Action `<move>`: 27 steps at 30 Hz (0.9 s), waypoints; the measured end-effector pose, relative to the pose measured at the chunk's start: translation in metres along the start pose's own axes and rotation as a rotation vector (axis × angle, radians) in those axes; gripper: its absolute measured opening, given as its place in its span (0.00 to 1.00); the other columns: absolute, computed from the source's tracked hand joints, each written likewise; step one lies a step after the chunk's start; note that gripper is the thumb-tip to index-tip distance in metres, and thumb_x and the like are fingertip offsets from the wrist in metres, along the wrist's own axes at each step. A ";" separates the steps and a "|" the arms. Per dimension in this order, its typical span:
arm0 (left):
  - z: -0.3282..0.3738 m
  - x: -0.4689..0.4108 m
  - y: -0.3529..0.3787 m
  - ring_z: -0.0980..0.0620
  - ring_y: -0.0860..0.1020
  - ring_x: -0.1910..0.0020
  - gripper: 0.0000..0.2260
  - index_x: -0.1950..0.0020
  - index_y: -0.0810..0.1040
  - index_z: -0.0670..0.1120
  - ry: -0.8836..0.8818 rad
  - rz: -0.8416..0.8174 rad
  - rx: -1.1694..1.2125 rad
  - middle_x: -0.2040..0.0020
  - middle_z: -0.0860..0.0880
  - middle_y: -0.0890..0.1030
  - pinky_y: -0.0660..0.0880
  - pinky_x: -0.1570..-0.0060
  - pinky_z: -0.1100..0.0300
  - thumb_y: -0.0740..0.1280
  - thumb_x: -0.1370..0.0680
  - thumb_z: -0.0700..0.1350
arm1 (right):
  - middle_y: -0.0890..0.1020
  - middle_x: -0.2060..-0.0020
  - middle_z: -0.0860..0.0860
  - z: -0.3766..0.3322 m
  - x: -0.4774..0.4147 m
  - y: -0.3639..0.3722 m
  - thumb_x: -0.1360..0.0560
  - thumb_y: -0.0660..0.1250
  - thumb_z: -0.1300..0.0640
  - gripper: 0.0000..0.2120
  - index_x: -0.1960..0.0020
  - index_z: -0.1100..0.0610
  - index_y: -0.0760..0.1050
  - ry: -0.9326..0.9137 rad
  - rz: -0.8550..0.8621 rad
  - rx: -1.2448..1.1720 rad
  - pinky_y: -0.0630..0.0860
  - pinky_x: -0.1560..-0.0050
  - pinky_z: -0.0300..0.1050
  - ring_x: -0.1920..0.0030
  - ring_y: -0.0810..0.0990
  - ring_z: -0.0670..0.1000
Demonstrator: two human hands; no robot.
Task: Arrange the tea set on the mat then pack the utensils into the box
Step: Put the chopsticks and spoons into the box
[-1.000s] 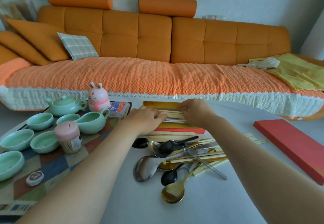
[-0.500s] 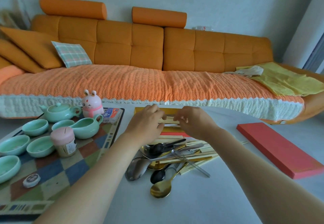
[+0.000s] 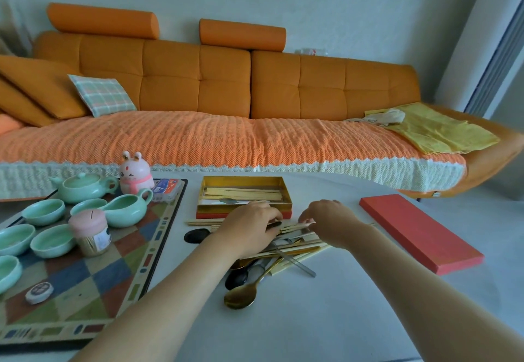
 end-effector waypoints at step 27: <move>-0.122 0.015 -0.068 0.48 0.71 0.43 0.10 0.42 0.82 0.50 -0.306 0.378 -0.096 0.46 0.51 0.78 0.70 0.45 0.53 0.65 0.19 0.47 | 0.80 0.46 0.51 -0.035 -0.053 -0.035 0.17 0.58 0.62 0.14 0.37 0.56 0.79 -0.026 0.349 -0.373 0.77 0.46 0.50 0.48 0.79 0.54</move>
Point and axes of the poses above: each hand's wrist, its own x-axis away from the middle knuckle, its own y-axis out of the palm, z = x × y, the point moved 8 cm from there along -x, towards the middle knuckle
